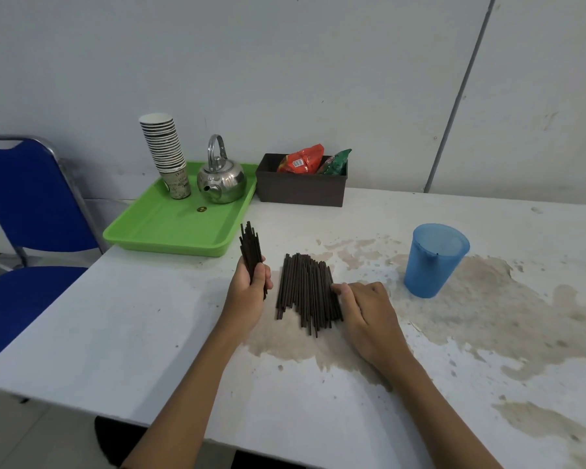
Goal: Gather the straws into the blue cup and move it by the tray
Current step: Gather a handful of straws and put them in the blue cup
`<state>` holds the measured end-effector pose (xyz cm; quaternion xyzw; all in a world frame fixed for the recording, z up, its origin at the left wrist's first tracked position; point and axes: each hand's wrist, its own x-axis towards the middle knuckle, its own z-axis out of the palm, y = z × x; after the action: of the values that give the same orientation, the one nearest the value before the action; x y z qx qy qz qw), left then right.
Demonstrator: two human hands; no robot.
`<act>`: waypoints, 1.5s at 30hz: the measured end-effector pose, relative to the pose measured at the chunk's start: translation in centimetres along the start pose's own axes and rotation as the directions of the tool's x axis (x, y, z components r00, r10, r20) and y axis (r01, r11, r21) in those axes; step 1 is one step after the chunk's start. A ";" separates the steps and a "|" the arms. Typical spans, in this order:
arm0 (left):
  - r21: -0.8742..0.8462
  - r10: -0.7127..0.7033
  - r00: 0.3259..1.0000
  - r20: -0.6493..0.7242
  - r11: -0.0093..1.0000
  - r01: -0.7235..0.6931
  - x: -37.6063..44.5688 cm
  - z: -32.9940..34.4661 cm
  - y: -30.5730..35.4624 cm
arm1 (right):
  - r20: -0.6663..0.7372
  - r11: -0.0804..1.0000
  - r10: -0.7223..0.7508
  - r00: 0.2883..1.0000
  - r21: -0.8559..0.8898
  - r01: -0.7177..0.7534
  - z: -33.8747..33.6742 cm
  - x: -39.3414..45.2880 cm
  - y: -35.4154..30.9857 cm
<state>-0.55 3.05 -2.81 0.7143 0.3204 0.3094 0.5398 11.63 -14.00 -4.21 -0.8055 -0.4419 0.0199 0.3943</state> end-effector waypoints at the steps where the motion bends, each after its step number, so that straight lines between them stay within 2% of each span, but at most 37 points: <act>1: 0.029 -0.020 1.000 0.018 0.999 0.019 0.1 0.0 0.1 | -0.003 1.000 0.001 1.000 -0.003 -0.001 0.0 0.0 0.0; 4: 0.089 -0.063 0.996 0.067 0.994 0.057 0.4 -0.1 0.5 | 0.008 1.000 0.007 1.000 -0.010 -0.007 0.0 0.1 0.1; 9: -0.001 -0.041 0.995 0.089 0.999 0.041 0.6 0.7 1.6 | -0.035 0.995 0.007 0.999 0.097 -0.003 -0.5 -0.4 -0.1; 12: -0.167 -0.009 0.992 0.126 0.986 0.030 0.7 2.3 3.3 | -0.092 0.991 0.025 0.995 0.132 -0.013 -1.3 -1.5 0.3; 15: -0.385 0.000 0.985 0.172 0.921 0.067 0.8 4.6 5.5 | -0.144 0.997 -0.003 0.990 0.080 0.015 -2.5 -2.8 1.4; 18: -0.485 0.015 0.976 0.216 0.869 0.094 0.7 7.3 7.8 | -0.272 0.999 0.034 0.962 0.021 -0.029 -4.5 -3.7 2.3; 23: -0.505 0.062 0.976 0.211 0.861 0.054 1.3 12.3 11.6 | -0.484 0.979 0.165 0.860 -0.026 -0.202 -7.9 -4.6 4.9; 28: -0.478 0.116 0.968 0.222 0.878 0.004 1.6 16.4 14.7 | -0.487 0.925 0.379 0.787 0.161 -0.345 -8.0 -3.8 7.1; 32: -0.526 0.111 0.966 0.233 0.850 0.029 2.1 18.8 15.6 | -0.379 0.905 0.410 0.830 0.059 -0.421 -7.3 -3.3 7.5; 36: -0.558 0.046 0.966 0.254 0.823 0.107 2.3 20.4 15.2 | -0.372 0.891 0.402 0.837 -0.050 -0.450 -7.2 -3.0 7.7; 41: -0.458 -0.006 0.962 0.272 0.879 0.135 2.3 21.4 13.6 | -0.400 0.876 0.384 0.832 -0.129 -0.465 -7.0 -2.7 7.8; 45: -0.314 -0.024 0.956 0.293 0.942 0.120 2.3 21.4 12.8 | -0.408 0.862 0.398 0.822 -0.139 -0.487 -6.7 -2.6 8.0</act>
<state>19.27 -10.06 4.96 0.6390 0.2096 0.2323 0.7027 18.17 -22.42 -5.58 -0.9168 -0.1593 -0.0914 0.3546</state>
